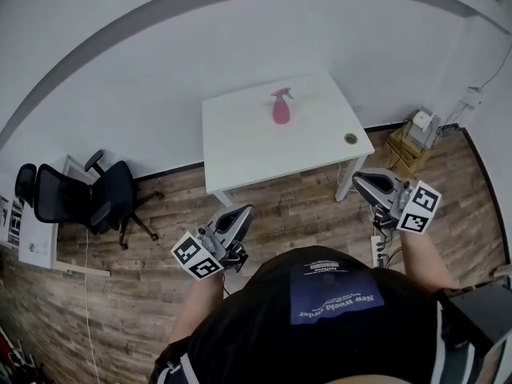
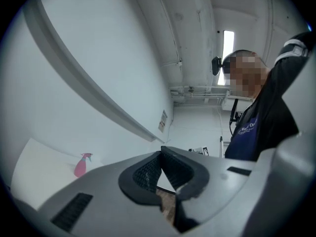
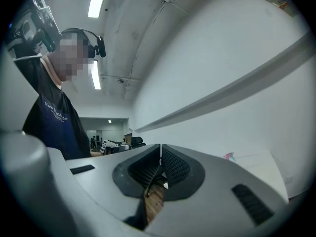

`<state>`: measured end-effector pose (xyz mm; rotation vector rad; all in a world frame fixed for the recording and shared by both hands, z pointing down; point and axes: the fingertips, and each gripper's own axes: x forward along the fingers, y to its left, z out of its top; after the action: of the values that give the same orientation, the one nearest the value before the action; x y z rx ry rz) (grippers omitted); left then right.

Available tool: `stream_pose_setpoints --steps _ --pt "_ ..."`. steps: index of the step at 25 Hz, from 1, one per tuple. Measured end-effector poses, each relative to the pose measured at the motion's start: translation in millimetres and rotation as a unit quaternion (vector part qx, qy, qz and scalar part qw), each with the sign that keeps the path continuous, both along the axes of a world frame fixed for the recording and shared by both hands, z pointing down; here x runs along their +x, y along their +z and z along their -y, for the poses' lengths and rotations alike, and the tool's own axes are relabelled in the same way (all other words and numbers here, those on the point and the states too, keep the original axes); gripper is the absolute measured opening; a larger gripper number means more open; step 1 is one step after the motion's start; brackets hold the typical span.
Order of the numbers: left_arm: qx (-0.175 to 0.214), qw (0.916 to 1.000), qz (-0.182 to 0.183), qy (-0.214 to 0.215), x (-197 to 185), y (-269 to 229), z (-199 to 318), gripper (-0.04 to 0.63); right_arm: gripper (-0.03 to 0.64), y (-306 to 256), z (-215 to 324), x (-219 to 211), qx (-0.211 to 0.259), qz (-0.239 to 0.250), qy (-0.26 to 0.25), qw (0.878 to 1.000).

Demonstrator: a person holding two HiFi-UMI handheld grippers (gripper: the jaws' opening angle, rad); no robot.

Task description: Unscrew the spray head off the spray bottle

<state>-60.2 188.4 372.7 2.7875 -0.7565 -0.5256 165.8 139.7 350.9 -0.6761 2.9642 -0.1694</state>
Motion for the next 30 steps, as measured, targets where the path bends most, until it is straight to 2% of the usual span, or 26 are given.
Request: stream_pose_setpoints --steps 8,15,21,30 --pt "-0.008 1.0 0.0 0.0 -72 9 50 0.003 -0.002 3 50 -70 -0.003 -0.007 -0.001 1.0" --pt "-0.021 0.9995 -0.005 -0.023 -96 18 85 0.002 -0.002 8 95 -95 -0.011 -0.016 -0.028 0.999" --pt "-0.026 0.9982 0.004 -0.055 -81 22 129 0.003 -0.002 18 156 -86 -0.018 -0.006 -0.064 0.998" --pt "-0.028 0.9928 0.0 -0.117 -17 11 220 0.002 -0.002 15 268 -48 -0.023 -0.012 -0.157 0.987"
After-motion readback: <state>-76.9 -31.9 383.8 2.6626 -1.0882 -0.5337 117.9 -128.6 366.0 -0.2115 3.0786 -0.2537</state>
